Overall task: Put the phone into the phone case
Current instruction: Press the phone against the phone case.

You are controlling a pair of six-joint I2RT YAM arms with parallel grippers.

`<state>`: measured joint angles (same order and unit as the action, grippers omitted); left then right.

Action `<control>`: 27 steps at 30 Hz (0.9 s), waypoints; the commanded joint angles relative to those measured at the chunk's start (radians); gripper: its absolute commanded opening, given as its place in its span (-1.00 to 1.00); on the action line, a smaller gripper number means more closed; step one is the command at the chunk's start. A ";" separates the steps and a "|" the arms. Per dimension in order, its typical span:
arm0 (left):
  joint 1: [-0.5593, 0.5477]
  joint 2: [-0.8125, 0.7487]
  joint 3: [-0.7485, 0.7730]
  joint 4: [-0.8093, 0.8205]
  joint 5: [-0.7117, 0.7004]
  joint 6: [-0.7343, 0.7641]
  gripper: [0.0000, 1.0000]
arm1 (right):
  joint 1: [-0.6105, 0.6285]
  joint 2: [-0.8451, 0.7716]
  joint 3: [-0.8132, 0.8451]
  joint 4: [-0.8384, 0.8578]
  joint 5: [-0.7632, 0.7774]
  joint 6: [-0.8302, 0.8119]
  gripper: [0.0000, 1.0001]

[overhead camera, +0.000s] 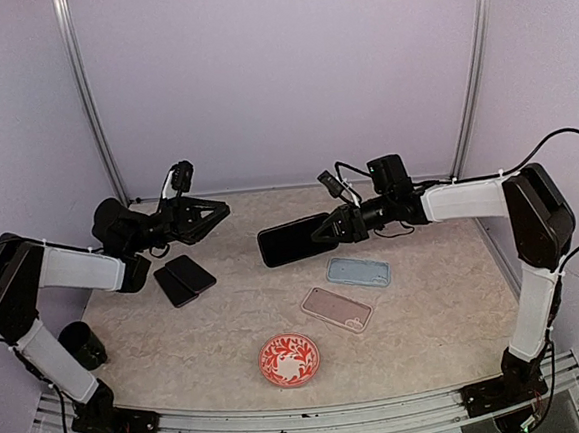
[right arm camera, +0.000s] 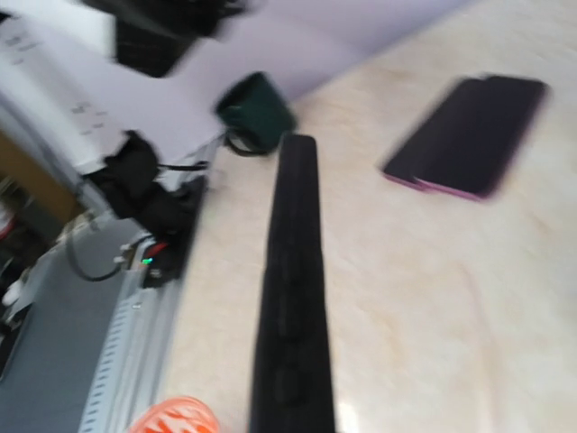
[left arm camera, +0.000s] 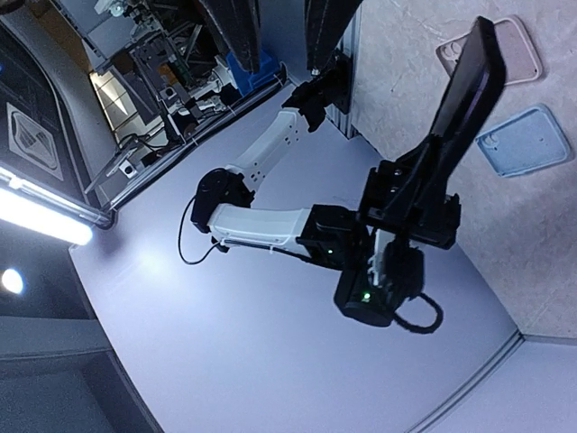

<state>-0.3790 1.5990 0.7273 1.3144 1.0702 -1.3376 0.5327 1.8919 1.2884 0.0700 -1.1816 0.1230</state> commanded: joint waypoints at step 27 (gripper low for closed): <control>-0.125 -0.176 0.121 -0.897 -0.406 0.742 0.98 | -0.013 -0.057 -0.058 0.395 0.010 0.476 -1.00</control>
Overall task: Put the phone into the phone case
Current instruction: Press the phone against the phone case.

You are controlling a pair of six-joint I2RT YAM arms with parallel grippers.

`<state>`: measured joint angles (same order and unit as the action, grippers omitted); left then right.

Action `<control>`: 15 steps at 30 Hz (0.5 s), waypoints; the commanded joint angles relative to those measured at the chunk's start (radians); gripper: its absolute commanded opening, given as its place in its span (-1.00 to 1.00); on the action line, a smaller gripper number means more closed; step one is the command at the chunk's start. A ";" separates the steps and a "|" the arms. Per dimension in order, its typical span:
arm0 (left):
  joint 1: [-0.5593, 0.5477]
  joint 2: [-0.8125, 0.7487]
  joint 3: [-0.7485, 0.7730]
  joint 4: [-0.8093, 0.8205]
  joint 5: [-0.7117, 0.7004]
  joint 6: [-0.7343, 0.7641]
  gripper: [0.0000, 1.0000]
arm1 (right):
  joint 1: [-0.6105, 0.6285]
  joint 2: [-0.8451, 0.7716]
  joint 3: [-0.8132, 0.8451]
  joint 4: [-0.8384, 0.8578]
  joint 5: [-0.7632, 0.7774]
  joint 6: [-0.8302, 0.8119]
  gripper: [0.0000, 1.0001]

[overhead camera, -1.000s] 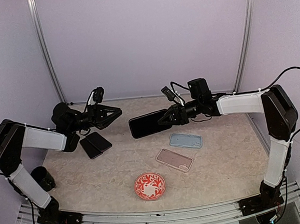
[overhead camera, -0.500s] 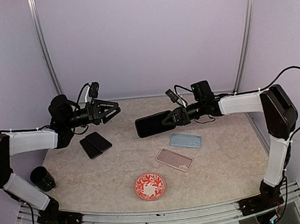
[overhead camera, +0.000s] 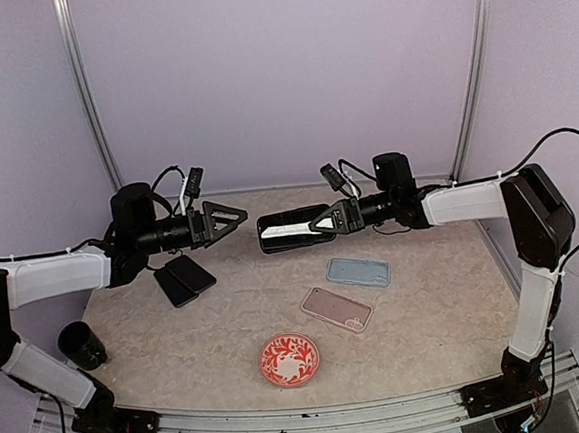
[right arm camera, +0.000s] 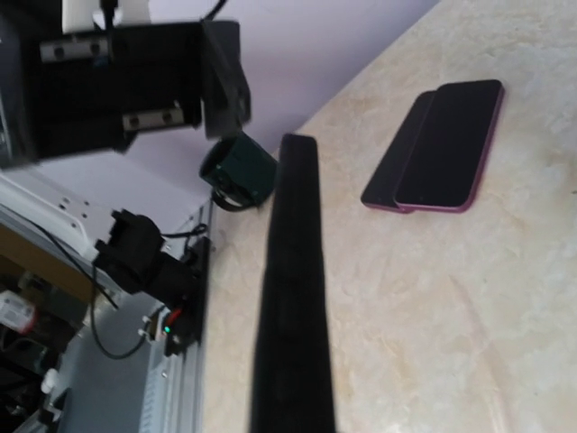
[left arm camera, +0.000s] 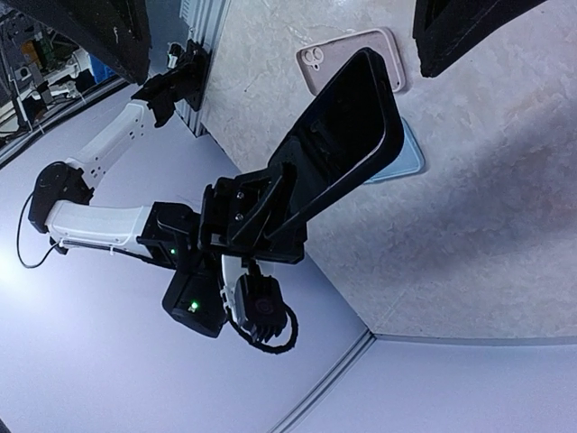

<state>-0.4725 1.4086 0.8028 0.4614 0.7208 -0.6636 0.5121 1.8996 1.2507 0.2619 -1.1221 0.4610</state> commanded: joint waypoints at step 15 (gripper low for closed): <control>-0.092 0.113 0.111 -0.047 -0.103 0.049 0.81 | 0.043 -0.067 -0.044 0.422 -0.053 0.334 -1.00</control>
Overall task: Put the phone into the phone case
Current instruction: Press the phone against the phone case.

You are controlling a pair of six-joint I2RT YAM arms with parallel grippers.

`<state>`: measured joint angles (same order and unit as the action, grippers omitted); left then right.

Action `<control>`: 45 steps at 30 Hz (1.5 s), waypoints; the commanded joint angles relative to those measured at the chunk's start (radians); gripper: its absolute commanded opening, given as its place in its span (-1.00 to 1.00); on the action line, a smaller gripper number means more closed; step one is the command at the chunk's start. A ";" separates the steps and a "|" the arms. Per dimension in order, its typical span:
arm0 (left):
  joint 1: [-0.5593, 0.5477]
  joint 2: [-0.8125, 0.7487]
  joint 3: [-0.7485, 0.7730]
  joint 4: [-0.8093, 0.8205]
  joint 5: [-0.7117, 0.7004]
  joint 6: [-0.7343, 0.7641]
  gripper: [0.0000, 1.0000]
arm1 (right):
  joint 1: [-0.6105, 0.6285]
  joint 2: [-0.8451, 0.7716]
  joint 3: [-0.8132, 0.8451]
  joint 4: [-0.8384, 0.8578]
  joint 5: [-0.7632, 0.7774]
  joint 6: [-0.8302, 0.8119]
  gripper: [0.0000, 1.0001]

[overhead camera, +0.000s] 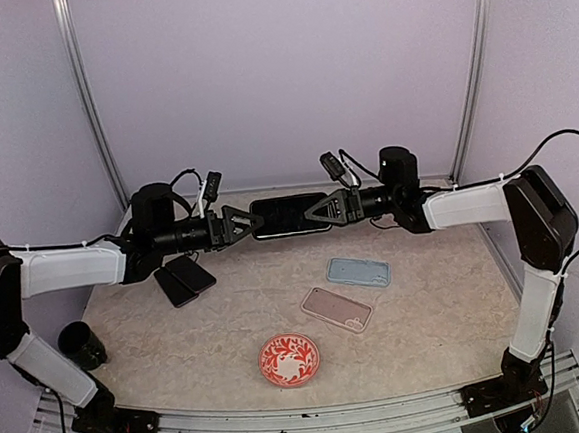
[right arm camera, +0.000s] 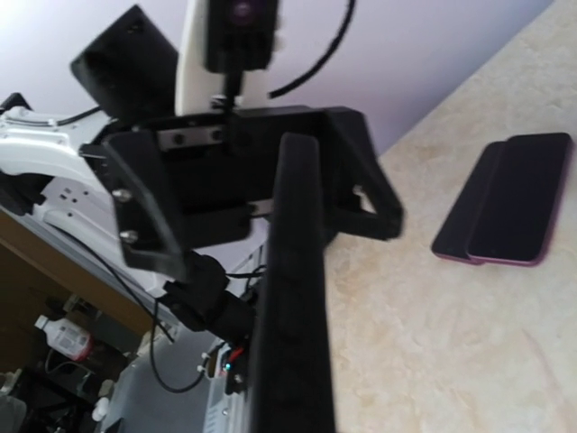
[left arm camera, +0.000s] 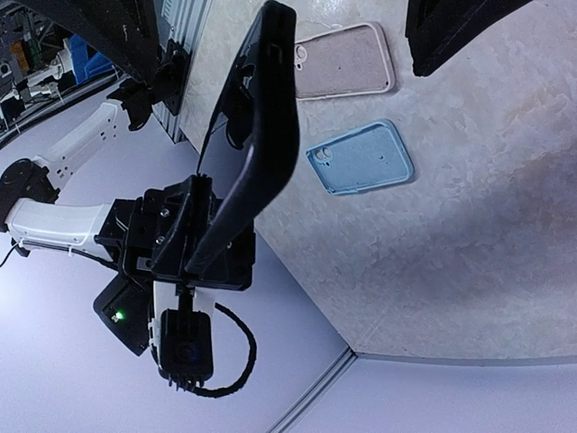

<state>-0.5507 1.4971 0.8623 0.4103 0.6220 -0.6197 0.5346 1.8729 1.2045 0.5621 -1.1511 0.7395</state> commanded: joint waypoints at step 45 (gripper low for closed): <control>-0.033 0.069 0.060 0.073 0.131 -0.055 0.01 | 0.004 -0.075 0.009 -0.008 0.103 -0.110 -1.00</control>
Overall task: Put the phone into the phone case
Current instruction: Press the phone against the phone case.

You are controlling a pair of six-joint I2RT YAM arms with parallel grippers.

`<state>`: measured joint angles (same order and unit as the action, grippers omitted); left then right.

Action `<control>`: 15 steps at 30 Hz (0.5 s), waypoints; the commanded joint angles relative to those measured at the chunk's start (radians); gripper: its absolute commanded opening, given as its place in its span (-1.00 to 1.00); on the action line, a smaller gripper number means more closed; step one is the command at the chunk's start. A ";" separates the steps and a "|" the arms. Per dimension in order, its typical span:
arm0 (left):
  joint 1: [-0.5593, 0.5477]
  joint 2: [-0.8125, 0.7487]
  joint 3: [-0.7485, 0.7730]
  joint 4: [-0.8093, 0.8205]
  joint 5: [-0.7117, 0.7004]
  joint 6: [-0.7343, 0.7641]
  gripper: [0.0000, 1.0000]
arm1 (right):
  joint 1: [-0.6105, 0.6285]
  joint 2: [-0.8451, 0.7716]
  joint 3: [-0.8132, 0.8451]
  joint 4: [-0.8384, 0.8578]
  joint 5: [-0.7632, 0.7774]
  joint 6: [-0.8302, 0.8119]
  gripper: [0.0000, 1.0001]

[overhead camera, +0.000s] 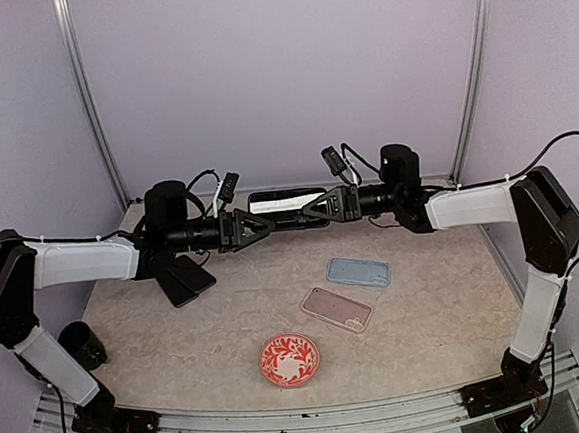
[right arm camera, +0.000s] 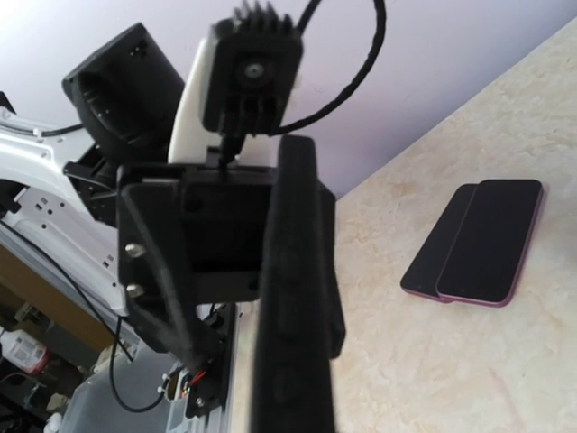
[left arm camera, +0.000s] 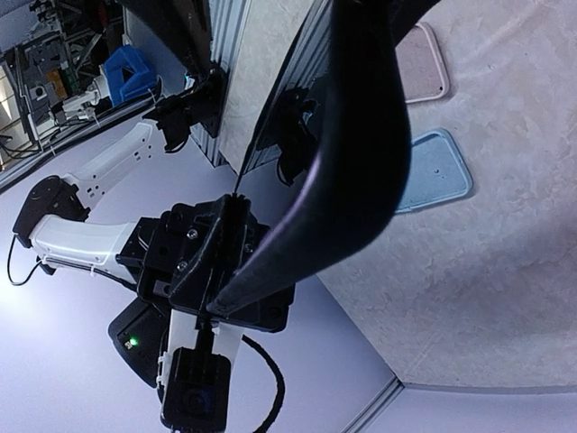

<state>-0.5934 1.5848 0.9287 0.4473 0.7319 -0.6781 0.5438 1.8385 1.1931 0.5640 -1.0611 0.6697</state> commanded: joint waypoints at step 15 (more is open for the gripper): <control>0.023 -0.013 -0.018 0.080 0.033 -0.030 -1.00 | 0.016 -0.065 0.066 -0.353 0.176 -0.355 -1.00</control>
<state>-0.5728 1.5848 0.9100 0.4976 0.8036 -0.6903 0.5545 1.7813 1.2449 0.3256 -1.0439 0.4225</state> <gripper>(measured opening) 0.084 0.090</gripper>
